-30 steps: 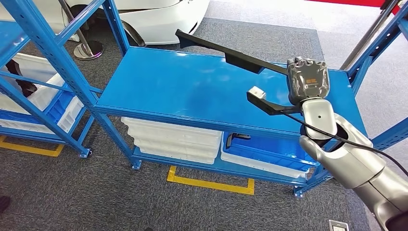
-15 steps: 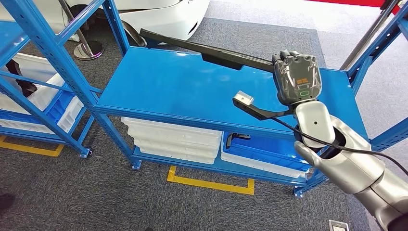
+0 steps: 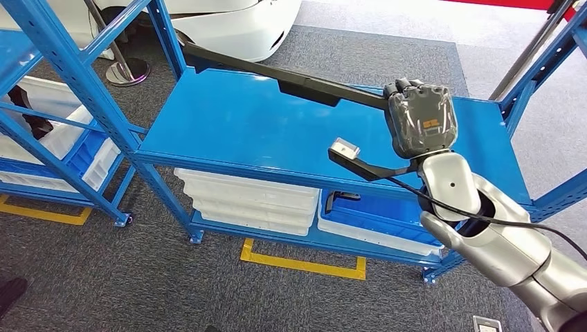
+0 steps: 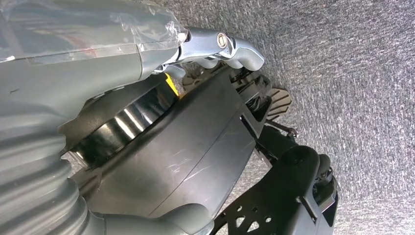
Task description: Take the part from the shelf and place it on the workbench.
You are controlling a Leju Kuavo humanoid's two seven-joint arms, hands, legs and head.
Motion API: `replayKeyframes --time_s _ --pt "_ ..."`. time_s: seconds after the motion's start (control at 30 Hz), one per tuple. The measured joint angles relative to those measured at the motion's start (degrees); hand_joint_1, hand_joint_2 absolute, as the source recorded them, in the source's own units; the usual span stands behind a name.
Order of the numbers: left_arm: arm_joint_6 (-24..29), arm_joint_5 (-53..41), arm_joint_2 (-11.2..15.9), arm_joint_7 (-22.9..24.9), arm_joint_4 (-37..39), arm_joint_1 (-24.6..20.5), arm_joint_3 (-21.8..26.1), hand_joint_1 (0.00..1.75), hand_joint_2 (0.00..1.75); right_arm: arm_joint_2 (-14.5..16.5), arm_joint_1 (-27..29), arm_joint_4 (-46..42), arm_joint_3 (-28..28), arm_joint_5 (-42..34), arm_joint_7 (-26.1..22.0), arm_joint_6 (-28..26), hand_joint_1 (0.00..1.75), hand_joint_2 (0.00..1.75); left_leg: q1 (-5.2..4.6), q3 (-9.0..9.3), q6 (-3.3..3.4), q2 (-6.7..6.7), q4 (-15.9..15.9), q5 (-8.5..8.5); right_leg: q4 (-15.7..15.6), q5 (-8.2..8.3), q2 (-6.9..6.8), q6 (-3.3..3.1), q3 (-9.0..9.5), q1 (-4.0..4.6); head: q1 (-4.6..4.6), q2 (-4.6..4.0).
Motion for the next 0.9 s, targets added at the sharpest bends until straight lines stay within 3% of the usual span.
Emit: replayKeyframes --time_s 0.63,0.9 --pt "-0.3 -0.1 0.0 0.6 0.0 0.0 0.1 0.0 1.75 -0.1 0.7 -2.1 0.0 -3.6 0.9 -0.1 1.75 1.75 0.0 -0.02 0.0 0.0 0.0 0.0 0.0 0.0 0.0 0.0 -0.04 0.0 0.01 0.0" --pt "-0.6 -0.1 0.0 0.6 0.0 0.0 0.1 0.0 1.75 -0.2 0.9 -3.0 0.2 -3.4 1.0 0.2 1.75 1.75 -0.25 -0.7 0.29 0.01 0.6 0.03 -0.2 0.44 -0.1 0.67 -0.33 -0.32 -0.2 0.0"
